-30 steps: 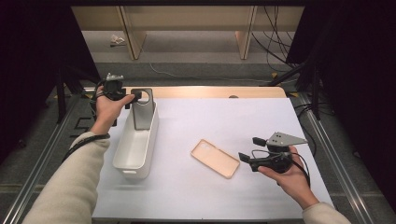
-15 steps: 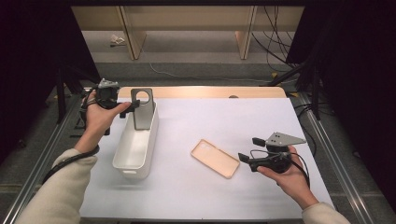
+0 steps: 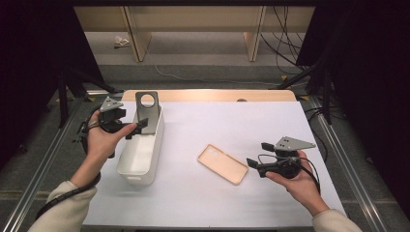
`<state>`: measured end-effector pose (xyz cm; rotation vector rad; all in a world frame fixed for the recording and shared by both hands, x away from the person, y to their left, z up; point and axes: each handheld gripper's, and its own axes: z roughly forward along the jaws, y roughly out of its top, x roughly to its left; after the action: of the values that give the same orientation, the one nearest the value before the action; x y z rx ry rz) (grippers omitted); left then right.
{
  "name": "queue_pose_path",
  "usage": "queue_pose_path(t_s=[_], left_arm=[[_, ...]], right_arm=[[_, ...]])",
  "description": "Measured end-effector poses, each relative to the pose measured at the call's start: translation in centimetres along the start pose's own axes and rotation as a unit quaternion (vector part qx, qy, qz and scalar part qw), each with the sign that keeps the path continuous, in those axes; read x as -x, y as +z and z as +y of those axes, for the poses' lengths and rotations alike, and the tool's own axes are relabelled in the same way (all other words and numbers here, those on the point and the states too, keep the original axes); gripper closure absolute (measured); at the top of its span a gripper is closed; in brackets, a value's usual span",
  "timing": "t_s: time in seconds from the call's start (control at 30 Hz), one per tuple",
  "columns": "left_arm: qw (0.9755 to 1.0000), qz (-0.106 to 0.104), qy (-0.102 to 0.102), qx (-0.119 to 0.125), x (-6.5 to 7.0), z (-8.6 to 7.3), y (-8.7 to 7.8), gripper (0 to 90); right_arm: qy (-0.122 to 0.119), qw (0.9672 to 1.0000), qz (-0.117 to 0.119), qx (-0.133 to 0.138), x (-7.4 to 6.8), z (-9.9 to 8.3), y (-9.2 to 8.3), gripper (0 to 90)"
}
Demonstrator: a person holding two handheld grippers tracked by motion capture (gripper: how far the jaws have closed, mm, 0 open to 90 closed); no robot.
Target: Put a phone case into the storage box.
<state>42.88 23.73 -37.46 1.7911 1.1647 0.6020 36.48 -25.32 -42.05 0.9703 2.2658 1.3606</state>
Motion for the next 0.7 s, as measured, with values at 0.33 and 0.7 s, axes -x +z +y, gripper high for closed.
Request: queue_pose_path(t_s=[0.33, 0.7], left_arm=[[0.9988, -0.040, 0.009, 0.025, 3.4, -2.3, -2.0, 14.3], [0.9980, -0.056, 0.015, 0.024, 5.0, -4.8, -2.7, 14.9]], right_arm=[[0.001, 1.0000, -0.004, -0.007, 0.2, -0.1, 0.2, 17.4], [0.003, 1.0000, -0.004, -0.008, 0.5, -0.1, 0.5, 17.7]])
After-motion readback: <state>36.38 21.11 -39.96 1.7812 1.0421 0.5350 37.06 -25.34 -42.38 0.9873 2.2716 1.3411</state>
